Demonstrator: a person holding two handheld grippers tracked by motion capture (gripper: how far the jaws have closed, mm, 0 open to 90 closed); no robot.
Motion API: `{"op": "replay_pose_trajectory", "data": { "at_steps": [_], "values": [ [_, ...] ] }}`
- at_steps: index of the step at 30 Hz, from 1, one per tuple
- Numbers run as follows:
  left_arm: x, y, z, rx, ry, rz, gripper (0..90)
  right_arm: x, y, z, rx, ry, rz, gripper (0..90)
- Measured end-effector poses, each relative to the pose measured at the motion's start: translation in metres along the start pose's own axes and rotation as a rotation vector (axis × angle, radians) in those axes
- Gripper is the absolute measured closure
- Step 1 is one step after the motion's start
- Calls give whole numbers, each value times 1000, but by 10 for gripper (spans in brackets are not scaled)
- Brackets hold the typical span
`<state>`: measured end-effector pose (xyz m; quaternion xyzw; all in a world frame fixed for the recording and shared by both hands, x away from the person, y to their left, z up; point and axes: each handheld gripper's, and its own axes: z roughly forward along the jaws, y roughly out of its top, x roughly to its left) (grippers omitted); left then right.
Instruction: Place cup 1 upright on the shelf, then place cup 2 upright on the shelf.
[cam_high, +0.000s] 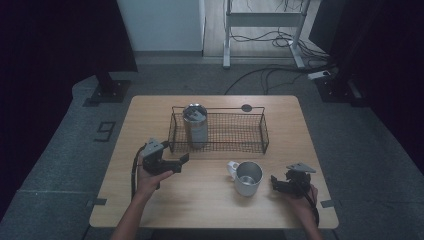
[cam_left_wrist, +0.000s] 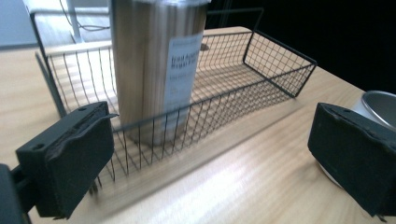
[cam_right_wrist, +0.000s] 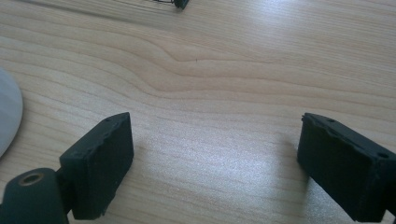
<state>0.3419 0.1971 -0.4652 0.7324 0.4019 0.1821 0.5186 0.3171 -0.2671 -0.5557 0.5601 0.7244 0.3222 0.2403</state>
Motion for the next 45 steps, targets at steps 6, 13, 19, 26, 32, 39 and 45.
{"op": "replay_pose_trajectory", "data": {
  "at_steps": [6, 13, 19, 26, 32, 39, 45],
  "values": [
    [-1, -26, -13, 37, 17, -9, 31, 0, 0, 0, 0, 0, 0, 105],
    [2, -54, -16, 118, 24, -29, 42, 0, 0, 0, 0, 0, 0, 105],
    [0, -71, -11, 185, 56, -2, 50, 0, 0, 0, 0, 0, 0, 105],
    [4, -76, -7, 194, 60, -27, 63, 0, 0, 0, 0, -1, -1, 106],
    [5, -76, -5, 190, 68, -29, 64, 0, 0, 0, 0, 0, 0, 108],
    [2, -75, -6, 185, 76, -19, 78, 0, -1, -1, -7, 6, -4, 127],
    [0, -77, -6, 192, 83, 4, 78, 2, -3, -7, -40, 34, -1, 128]
  ]
}}
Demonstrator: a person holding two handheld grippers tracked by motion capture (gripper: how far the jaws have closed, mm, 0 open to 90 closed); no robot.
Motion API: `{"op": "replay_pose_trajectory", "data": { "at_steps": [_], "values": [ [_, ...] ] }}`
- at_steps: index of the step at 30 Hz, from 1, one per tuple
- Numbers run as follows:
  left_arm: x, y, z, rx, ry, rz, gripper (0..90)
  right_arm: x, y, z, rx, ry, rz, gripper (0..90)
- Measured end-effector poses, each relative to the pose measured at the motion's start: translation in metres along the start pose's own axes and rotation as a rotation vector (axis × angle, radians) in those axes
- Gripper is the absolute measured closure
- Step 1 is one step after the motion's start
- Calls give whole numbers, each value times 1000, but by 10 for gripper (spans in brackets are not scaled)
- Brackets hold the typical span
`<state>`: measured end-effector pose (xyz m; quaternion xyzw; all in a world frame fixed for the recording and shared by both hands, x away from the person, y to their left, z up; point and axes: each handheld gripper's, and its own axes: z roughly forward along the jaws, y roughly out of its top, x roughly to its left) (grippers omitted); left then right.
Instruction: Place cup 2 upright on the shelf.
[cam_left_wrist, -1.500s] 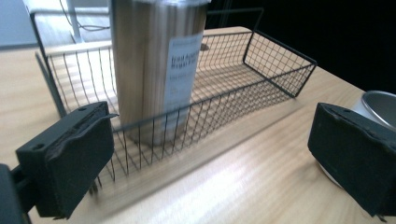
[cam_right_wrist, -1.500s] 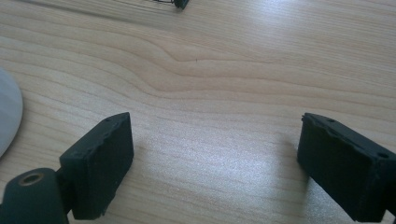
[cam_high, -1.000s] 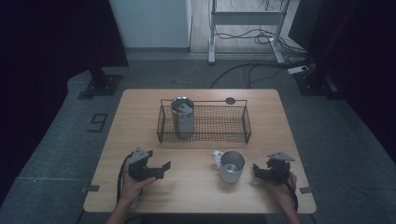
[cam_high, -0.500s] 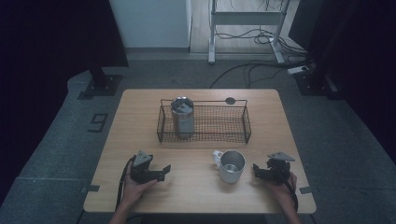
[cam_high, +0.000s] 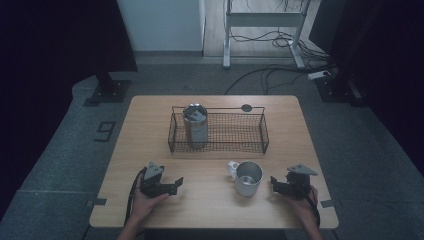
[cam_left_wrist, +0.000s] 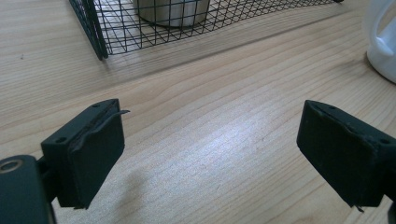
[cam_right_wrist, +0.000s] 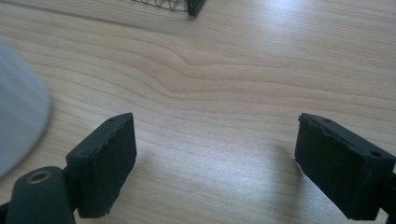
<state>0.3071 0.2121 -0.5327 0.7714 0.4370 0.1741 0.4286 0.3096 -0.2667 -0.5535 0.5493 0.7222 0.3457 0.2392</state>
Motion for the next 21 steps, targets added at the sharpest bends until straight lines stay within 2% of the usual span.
{"op": "replay_pose_trajectory", "data": {
  "at_steps": [4, 6, 14, 18, 21],
  "values": [
    [1, -3, 1, 1, -19, -7, 78, 0, 2, -6, -34, 14, 12, 131],
    [3, -5, 2, 6, -30, -23, 79, 1, 4, -10, -58, 34, 24, 133],
    [5, -4, 2, 6, -30, -29, 80, 6, 11, -25, -116, 95, 32, 134],
    [5, -4, 1, 7, -28, -33, 81, 8, 16, -35, -141, 167, 49, 134],
    [5, -4, 1, 9, -32, -37, 81, 12, 18, -42, -161, 197, 48, 134]
  ]
}}
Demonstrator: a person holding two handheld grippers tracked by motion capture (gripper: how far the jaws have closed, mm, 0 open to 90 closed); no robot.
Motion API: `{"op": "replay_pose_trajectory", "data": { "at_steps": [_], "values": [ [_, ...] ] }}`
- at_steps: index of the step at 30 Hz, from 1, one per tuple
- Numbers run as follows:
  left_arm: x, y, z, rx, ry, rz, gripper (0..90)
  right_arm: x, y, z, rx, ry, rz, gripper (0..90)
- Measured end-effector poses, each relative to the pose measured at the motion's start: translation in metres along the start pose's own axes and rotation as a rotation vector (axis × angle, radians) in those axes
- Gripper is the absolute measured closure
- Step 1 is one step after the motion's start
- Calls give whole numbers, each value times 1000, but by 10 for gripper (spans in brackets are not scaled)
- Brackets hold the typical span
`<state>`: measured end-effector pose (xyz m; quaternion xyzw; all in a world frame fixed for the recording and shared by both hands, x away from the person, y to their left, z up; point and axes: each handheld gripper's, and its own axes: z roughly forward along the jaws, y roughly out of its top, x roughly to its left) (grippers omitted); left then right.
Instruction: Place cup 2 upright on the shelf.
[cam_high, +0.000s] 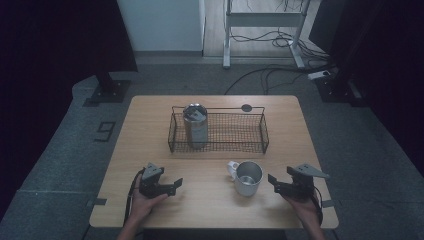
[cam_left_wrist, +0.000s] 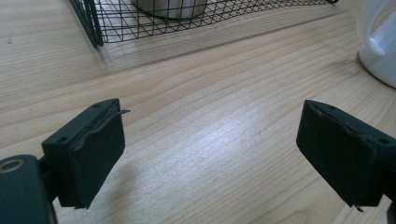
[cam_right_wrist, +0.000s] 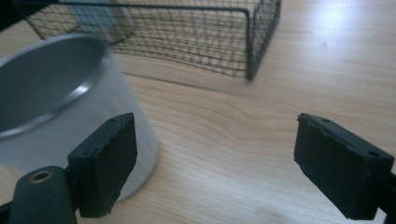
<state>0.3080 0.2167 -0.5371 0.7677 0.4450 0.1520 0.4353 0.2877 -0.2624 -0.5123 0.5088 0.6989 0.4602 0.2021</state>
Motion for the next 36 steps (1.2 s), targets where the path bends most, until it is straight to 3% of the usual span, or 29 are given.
{"op": "replay_pose_trajectory", "data": {
  "at_steps": [2, 6, 12, 18, 36],
  "values": [
    [-3, 0, 1, 15, 27, 27, 82, 3, 2, -3, -11, 10, -8, 134],
    [-7, 1, 1, 15, 7, 35, 81, 10, 6, -9, -29, 38, -18, 134],
    [-5, 1, 0, 7, -1, 16, 82, 20, 11, -16, -54, 68, -39, 134],
    [-1, 1, -1, -15, -50, -22, 83, 30, 15, -21, -64, 92, -62, 134],
    [-4, -1, 4, 21, -46, -9, 83, 63, 20, -17, -68, 166, -119, 131]
  ]
}}
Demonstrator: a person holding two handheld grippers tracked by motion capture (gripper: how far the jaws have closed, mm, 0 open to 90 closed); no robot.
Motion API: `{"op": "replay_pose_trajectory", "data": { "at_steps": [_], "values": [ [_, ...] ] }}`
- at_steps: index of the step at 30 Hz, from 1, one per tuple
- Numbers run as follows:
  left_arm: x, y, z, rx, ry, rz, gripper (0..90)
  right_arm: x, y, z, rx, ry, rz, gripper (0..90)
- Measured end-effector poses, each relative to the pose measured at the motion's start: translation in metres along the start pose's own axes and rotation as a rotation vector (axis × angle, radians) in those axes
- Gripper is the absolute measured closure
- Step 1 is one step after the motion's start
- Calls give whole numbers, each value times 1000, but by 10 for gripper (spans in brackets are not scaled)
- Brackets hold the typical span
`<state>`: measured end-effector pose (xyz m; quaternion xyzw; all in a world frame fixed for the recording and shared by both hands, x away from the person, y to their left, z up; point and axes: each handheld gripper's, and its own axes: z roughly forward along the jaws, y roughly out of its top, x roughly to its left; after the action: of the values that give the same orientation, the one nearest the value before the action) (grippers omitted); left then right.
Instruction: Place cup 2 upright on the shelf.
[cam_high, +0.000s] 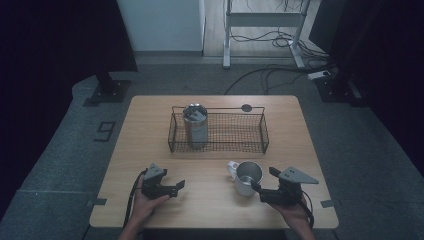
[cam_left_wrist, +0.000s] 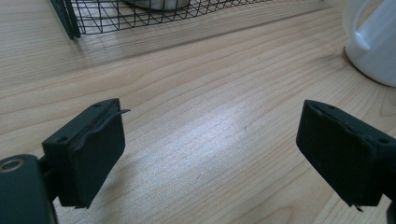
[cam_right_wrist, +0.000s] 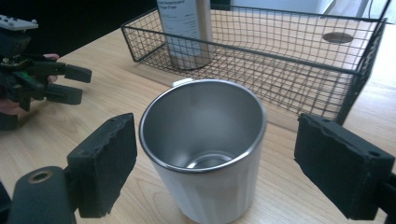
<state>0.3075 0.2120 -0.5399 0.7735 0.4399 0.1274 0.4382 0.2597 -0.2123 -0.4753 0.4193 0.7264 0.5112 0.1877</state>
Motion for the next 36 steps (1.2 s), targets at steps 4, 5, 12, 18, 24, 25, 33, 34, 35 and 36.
{"op": "replay_pose_trajectory", "data": {
  "at_steps": [4, 5, 12, 18, 24, 25, 33, 34, 35, 36],
  "values": [
    [-1, -1, 1, 8, -6, 1, 83, 3, -1, 4, 8, 11, 0, 129],
    [-1, -1, 2, 9, -9, 0, 83, 3, -1, 5, 9, 13, 0, 127],
    [-2, -3, 4, 17, -11, -1, 83, 8, 0, 11, 9, 34, -18, 86],
    [-2, -3, 4, 20, -12, 2, 83, 9, -2, 17, 26, 14, -29, 59],
    [-1, -3, 4, 23, -15, 1, 83, 8, -5, 23, 38, -6, -42, 30],
    [-1, -3, 4, 24, -16, 1, 83, 8, -6, 25, 41, -4, -43, 23],
    [-2, -3, 4, 29, -22, 7, 84, 9, -11, 41, 70, -1, -55, 0],
    [-2, -3, 4, 30, -22, 7, 84, 9, -12, 43, 73, 1, -57, 0],
    [-2, -3, 5, 30, -22, 8, 84, 9, -12, 45, 73, -2, -59, 0],
    [-2, -3, 5, 31, -22, 8, 84, 9, -12, 47, 74, -6, -61, 0]
  ]
}}
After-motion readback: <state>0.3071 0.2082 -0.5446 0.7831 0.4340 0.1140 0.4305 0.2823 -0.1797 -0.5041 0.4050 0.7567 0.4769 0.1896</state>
